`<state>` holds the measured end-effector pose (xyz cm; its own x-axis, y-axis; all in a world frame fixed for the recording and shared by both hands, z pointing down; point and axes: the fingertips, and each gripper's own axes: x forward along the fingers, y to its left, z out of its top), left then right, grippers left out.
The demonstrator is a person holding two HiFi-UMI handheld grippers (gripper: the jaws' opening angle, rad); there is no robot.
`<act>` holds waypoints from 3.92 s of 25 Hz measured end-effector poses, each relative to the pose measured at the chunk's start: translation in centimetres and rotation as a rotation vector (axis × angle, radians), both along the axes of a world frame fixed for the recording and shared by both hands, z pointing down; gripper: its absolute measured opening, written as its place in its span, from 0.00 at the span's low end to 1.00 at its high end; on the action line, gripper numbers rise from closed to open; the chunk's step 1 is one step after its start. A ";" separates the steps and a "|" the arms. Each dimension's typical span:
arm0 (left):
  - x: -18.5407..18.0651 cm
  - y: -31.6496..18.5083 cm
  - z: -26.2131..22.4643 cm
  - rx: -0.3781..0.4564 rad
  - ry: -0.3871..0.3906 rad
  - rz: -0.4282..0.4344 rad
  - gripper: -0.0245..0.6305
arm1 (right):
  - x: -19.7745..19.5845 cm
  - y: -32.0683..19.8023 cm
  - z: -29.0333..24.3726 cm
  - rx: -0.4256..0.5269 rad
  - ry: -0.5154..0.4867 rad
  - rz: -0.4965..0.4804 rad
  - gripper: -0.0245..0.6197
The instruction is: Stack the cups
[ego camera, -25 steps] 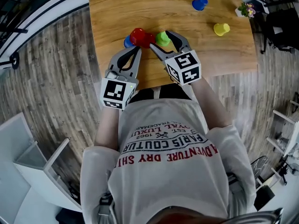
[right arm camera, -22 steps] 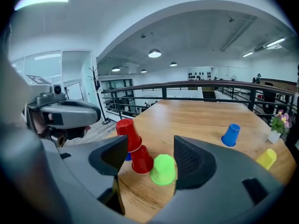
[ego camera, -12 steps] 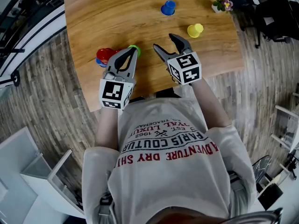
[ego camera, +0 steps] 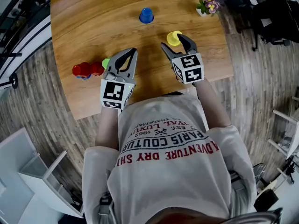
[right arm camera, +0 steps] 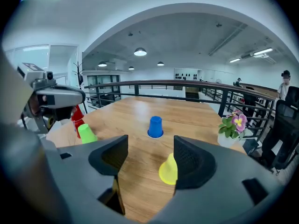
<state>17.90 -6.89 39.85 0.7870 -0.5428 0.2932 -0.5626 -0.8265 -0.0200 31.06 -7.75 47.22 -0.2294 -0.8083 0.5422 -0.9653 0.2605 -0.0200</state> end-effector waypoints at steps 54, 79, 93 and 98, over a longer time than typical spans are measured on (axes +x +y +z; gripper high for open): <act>-20.7 2.3 -2.0 0.001 -0.004 -0.283 0.06 | -22.8 -2.8 -3.8 0.002 -0.014 -0.334 0.40; -26.9 3.6 -0.8 -0.040 0.013 -0.363 0.06 | -30.8 -2.0 -0.5 -0.080 0.017 -0.435 0.40; -21.1 2.6 -0.5 -0.044 0.018 -0.279 0.06 | -25.7 -1.6 -4.1 0.054 -0.048 -0.369 0.49; -16.5 2.2 -0.2 -0.045 0.020 -0.226 0.06 | -20.4 -1.8 -4.1 0.061 -0.054 -0.304 0.49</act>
